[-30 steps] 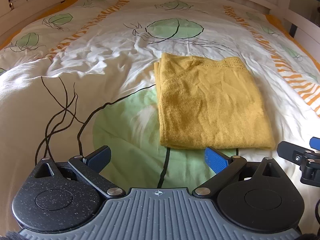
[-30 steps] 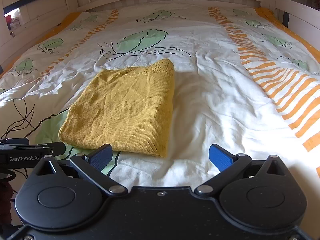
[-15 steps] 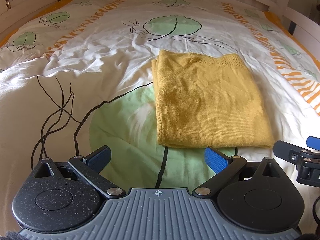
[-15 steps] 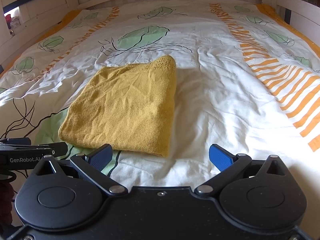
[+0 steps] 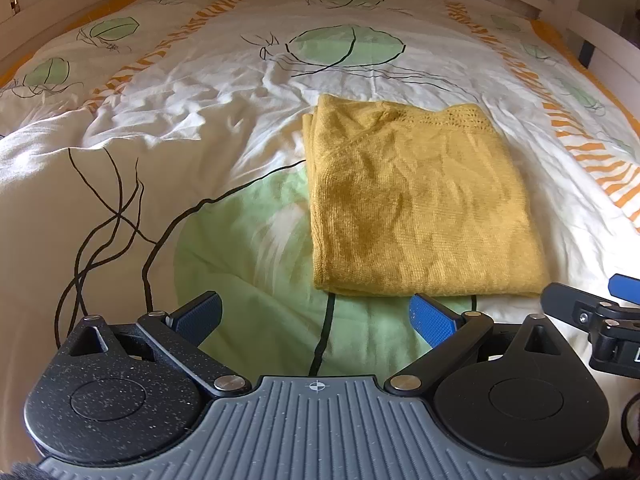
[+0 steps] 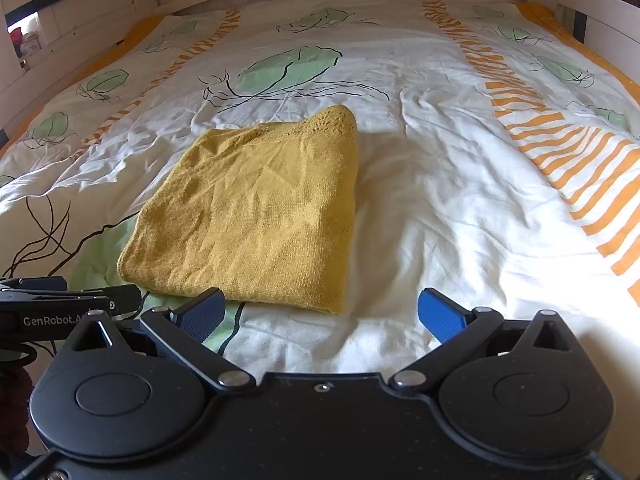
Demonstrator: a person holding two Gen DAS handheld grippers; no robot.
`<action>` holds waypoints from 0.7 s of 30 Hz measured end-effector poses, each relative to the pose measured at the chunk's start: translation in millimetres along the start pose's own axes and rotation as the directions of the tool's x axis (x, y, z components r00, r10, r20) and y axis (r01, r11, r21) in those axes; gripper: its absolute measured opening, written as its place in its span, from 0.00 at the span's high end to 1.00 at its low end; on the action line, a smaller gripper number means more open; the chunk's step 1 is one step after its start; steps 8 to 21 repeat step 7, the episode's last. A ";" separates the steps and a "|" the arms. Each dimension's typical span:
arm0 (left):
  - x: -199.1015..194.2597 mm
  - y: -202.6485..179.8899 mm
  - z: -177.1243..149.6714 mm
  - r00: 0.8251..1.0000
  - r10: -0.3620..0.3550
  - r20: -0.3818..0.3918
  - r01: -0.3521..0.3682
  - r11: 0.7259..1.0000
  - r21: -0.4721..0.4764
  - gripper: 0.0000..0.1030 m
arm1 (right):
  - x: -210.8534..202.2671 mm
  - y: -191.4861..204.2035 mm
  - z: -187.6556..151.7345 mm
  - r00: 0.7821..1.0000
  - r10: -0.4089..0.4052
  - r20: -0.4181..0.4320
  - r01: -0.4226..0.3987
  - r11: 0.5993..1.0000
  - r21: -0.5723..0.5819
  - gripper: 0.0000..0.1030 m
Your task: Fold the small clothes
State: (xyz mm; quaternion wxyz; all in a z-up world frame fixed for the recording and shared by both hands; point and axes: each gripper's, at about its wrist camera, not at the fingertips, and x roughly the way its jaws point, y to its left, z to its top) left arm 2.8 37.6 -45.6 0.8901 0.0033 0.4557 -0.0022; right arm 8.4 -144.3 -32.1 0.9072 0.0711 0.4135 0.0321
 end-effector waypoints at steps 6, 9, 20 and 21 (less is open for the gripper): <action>1.0 1.1 0.1 1.000 -0.001 -0.003 0.001 1.000 -0.005 0.02 | 0.8 -0.1 0.5 1.000 0.000 -0.002 0.000 1.000 0.001 0.01; 1.3 1.5 0.0 1.000 -0.003 -0.004 0.003 1.000 -0.007 0.02 | 0.9 0.1 0.4 1.000 0.001 -0.002 -0.001 1.000 0.002 0.01; 1.3 1.5 0.0 1.000 -0.003 -0.004 0.003 1.000 -0.007 0.02 | 0.9 0.1 0.4 1.000 0.001 -0.002 -0.001 1.000 0.002 0.01; 1.3 1.5 0.0 1.000 -0.003 -0.004 0.003 1.000 -0.007 0.02 | 0.9 0.1 0.4 1.000 0.001 -0.002 -0.001 1.000 0.002 0.01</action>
